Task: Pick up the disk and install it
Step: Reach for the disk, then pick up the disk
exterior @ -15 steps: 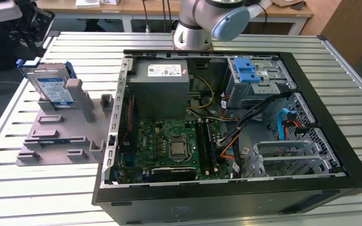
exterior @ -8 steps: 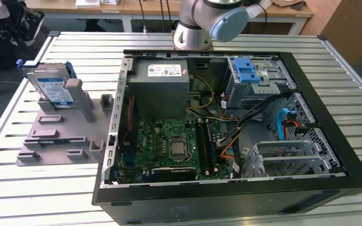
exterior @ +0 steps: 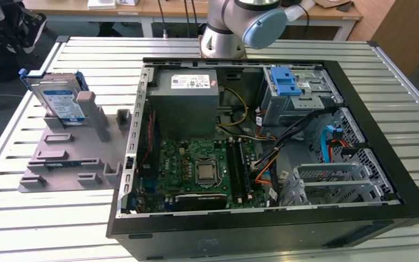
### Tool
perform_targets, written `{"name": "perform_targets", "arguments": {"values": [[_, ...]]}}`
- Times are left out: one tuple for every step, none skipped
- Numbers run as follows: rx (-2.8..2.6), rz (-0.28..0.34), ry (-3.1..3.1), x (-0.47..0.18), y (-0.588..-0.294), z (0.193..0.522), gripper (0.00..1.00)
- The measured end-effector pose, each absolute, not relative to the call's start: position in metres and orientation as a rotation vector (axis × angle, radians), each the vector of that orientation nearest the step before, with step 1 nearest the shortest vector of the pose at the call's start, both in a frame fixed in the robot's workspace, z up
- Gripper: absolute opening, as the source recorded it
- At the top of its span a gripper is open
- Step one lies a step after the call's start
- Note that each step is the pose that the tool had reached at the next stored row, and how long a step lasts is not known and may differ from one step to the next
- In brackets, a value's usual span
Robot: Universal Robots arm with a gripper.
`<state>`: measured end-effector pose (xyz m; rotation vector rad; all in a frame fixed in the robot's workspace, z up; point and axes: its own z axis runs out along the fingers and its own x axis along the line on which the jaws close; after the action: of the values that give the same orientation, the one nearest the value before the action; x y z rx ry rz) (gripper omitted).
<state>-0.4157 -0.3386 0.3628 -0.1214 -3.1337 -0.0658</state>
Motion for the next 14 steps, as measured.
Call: {"name": "perform_targets", "arguments": {"values": [[-0.121,-0.066,-3.134,-0.4157,-0.3386,0.3628,0.11],[-0.121,-0.066,-3.134,-0.4157,-0.3386,0.3628,0.11],[-0.121,-0.066,-3.134,-0.4157,-0.3386,0.3628,0.11],[-0.121,-0.066,-3.134,-0.4158,-0.3386,0.3628,0.11],[-0.121,-0.066,-3.134,-0.4158,-0.3386,0.3628,0.11],[-0.121,-0.066,-3.134,-0.4158,-0.3386,0.3628,0.11],[-0.121,-0.066,-3.134,-0.4158,-0.3386,0.3628,0.11],[-0.121,-0.066,-3.134,-0.4159,-0.3386,0.3628,0.11],[-0.121,-0.066,-3.134,-0.4159,-0.3386,0.3628,0.11],[-0.12,-0.066,-3.134,-0.4159,-0.3386,0.3628,0.11],[-0.117,-0.066,-3.134,-0.4159,-0.3386,0.3628,0.11],[-0.105,-0.066,-3.134,-0.4159,-0.3386,0.3628,0.11],[-0.085,-0.066,-3.134,-0.4159,-0.3386,0.3627,0.11],[-0.057,-0.066,-3.135,-0.416,-0.3386,0.3626,0.11]]}}
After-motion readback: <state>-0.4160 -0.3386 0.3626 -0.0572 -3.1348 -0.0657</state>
